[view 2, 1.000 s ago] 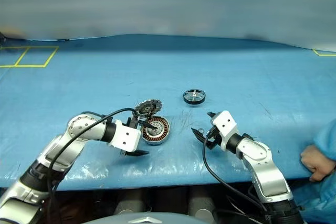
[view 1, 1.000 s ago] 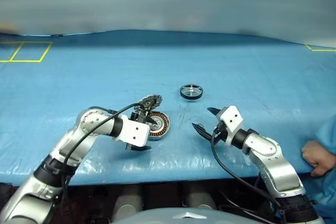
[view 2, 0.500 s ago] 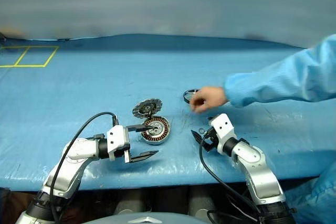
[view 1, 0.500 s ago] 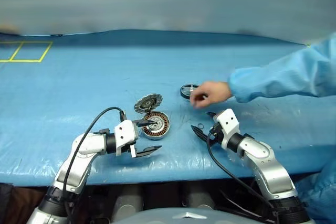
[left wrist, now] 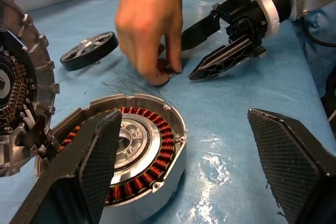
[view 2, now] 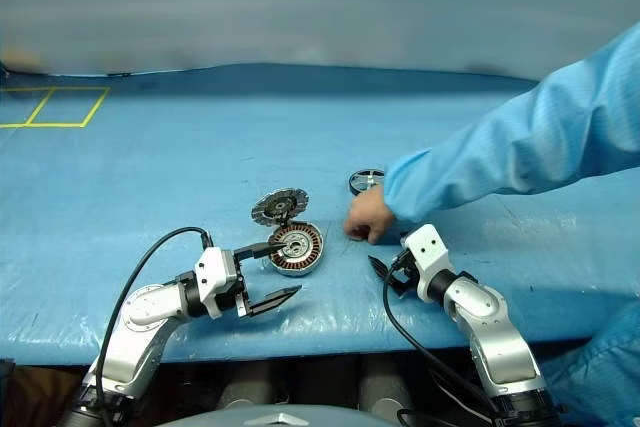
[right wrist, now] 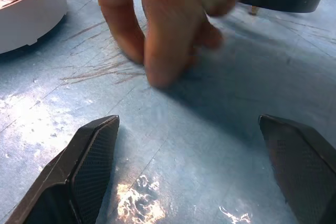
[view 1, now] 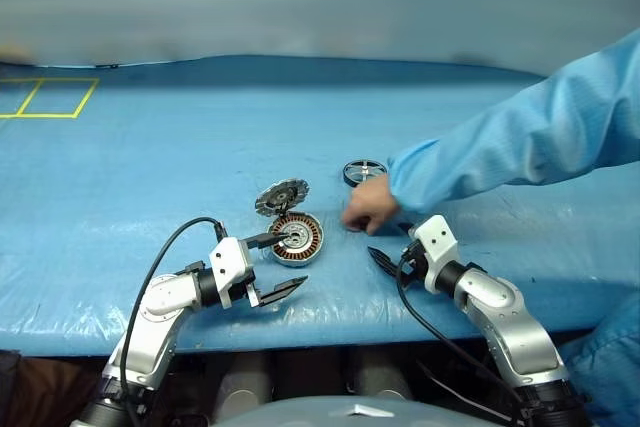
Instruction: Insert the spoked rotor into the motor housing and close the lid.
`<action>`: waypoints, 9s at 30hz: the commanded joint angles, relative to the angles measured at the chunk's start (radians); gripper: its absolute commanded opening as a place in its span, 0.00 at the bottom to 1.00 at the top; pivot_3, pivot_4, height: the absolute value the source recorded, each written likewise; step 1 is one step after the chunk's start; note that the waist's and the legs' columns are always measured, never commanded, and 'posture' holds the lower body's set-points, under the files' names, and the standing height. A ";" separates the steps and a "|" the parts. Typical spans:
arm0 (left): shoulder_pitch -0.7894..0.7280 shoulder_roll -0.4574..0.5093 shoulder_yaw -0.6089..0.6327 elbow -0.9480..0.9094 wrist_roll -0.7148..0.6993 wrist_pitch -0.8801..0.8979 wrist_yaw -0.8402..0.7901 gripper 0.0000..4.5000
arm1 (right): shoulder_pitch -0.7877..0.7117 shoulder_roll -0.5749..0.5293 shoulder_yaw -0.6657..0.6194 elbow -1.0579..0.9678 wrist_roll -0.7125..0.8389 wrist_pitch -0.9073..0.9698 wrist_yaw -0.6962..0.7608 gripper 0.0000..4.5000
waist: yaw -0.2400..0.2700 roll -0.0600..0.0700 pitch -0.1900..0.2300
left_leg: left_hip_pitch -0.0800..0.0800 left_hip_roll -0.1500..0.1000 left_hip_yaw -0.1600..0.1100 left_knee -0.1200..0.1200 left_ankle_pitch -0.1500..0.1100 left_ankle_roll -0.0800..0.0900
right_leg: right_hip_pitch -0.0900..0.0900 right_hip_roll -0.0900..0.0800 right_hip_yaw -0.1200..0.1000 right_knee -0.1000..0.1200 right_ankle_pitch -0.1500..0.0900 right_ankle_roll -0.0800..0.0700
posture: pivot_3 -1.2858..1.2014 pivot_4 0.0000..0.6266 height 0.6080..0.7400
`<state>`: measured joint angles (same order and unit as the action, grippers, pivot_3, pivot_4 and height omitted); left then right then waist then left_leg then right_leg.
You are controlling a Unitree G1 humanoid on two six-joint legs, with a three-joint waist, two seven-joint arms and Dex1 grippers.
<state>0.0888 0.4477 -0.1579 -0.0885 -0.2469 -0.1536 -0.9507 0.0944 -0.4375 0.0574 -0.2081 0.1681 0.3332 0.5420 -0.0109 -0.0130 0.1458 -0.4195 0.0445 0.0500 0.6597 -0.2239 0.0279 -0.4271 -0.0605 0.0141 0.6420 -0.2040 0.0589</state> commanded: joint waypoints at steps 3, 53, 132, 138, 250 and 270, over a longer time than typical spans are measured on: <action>0.000 -0.010 0.018 0.007 -0.007 -0.048 0.019 0.91 | -0.012 -0.004 -0.019 -0.024 0.010 -0.021 0.010 1.00 | 0.000 0.000 0.000 | 0.000 0.000 0.000 0.000 0.000 0.000 | 0.000 0.000 0.000 0.000 0.000 0.000 | 0.52 0.24 1.00; 0.035 0.028 0.058 0.023 -0.034 -0.068 0.034 0.91 | -0.310 0.194 0.111 0.266 -0.060 -0.051 -0.008 1.00 | -0.001 0.000 0.001 | -0.007 0.000 0.000 -0.003 0.000 0.000 | -0.002 0.000 -0.001 -0.002 0.001 -0.002 | 0.52 0.24 1.00; 0.122 0.009 0.081 -0.002 -0.060 -0.112 0.066 0.92 | -0.265 0.170 0.344 -0.003 -0.081 0.044 0.081 0.17 | -0.002 0.000 0.001 | -0.009 0.001 -0.001 -0.002 0.000 -0.001 | -0.003 0.000 -0.004 -0.004 0.000 -0.001 | 0.52 0.24 1.00; 0.127 0.010 0.080 -0.003 -0.055 -0.114 0.074 0.92 | -0.280 0.176 0.354 0.027 -0.092 0.037 0.081 0.17 | -0.002 0.000 0.001 | -0.009 0.001 -0.001 -0.002 0.000 -0.001 | -0.004 0.000 -0.004 -0.003 0.000 -0.001 | 0.52 0.24 1.00; 0.117 -0.001 0.081 0.026 -0.028 -0.120 0.079 0.92 | -0.464 0.289 -0.186 0.223 0.198 0.358 -0.176 0.60 | -0.016 0.000 0.001 | -0.009 0.001 0.001 -0.001 0.000 -0.001 | -0.004 0.001 -0.003 -0.001 0.003 -0.005 | 0.52 0.24 1.00; 0.121 -0.003 0.080 0.028 -0.020 -0.117 0.086 0.92 | -0.457 0.251 -0.141 0.254 0.150 0.332 -0.189 0.60 | -0.017 0.001 0.001 | -0.009 0.001 0.001 -0.001 0.000 -0.001 | -0.004 0.001 -0.002 -0.001 0.002 -0.004 | 0.52 0.24 1.00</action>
<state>0.2077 0.4441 -0.0823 -0.0536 -0.2735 -0.2549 -0.8705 -0.3608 -0.1886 -0.0694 0.0642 0.3032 0.6832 0.3505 -0.0275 -0.0124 0.1471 -0.4287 0.0454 0.0505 0.6587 -0.2243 0.0271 -0.4309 -0.0596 0.0116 0.6413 -0.2018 0.0544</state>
